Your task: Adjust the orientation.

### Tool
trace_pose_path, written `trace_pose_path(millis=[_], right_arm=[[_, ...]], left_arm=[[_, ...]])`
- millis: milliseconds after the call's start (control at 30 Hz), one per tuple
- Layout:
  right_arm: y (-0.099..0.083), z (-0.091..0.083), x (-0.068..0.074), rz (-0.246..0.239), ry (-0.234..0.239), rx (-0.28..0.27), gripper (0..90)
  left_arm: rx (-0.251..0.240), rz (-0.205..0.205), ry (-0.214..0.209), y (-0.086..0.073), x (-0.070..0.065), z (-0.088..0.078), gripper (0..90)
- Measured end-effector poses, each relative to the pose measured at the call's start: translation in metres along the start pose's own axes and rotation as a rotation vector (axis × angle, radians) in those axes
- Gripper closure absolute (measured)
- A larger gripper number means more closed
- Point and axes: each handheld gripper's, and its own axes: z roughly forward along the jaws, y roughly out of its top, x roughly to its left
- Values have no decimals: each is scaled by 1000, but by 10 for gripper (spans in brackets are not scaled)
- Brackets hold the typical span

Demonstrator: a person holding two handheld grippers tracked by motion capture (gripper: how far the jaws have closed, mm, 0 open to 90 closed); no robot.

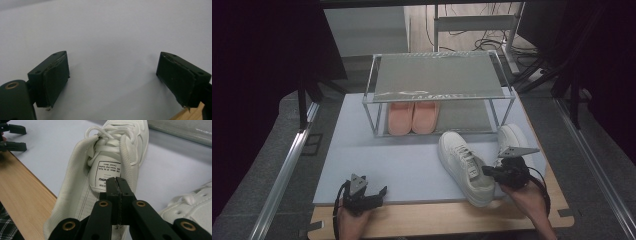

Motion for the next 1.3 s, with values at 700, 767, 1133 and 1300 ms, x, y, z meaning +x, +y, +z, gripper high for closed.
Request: trace_pose_path(millis=[700, 767, 1133, 1300], right_arm=[[13, -6, -6, 11, -12, 17, 580], [15, -2, -6, 9, -21, 27, 580], [22, 19, -9, 12, -54, 81, 630], [23, 23, -11, 23, -32, 76, 706]], left_arm=[[0, 0, 0, 0, 0, 0, 108], [1, 2, 0, 0, 0, 0, 108], [1, 1, -1, 0, 0, 0, 108], [1, 2, -1, 0, 0, 0, 108]])
